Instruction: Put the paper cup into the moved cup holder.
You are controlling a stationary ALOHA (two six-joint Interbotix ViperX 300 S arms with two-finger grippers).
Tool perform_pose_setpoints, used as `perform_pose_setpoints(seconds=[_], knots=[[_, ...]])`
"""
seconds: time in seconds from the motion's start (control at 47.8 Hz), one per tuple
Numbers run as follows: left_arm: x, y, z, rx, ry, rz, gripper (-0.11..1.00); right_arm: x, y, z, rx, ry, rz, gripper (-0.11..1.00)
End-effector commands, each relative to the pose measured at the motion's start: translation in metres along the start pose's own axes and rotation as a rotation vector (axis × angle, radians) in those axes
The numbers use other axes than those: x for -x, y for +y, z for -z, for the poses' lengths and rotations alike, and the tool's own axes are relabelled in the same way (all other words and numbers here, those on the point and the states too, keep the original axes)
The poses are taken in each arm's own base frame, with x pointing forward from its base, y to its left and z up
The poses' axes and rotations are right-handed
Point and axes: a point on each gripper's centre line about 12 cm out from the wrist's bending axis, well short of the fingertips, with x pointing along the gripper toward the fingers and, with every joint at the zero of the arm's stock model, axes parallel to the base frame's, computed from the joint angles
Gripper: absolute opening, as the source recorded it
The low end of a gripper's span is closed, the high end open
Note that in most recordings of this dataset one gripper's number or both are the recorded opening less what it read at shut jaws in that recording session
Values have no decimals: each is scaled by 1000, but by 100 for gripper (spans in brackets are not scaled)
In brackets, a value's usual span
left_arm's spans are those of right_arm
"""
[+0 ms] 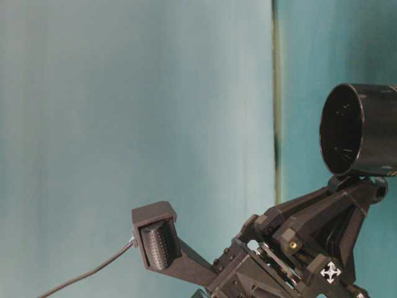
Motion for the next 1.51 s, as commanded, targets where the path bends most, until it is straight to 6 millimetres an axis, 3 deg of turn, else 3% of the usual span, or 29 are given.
perform_pose_setpoints(seconds=[0.0,0.293,0.565,0.649,0.921,1.215,1.361,1.487], knots=[[0,0,-6,-1,-31,-2,20,0,2,-9,-8,-23,-3,2],[-1,0,-6,2,-41,-4,22,0,1,-9,-10,-22,-2,2],[-1,0,-7,4,-44,-4,75,0,1,-8,-10,-19,-1,2],[-1,0,-8,5,-47,-4,83,-1,1,-7,-14,-5,3,2],[7,1,-12,4,-56,-6,82,-5,-4,3,-77,82,31,1],[46,2,-20,3,-87,-11,82,-19,-6,13,-276,243,92,5],[60,1,-17,4,-91,-10,82,-29,-6,16,-320,346,132,17],[68,0,-15,2,-98,-9,82,-37,-6,17,-329,417,158,44]])
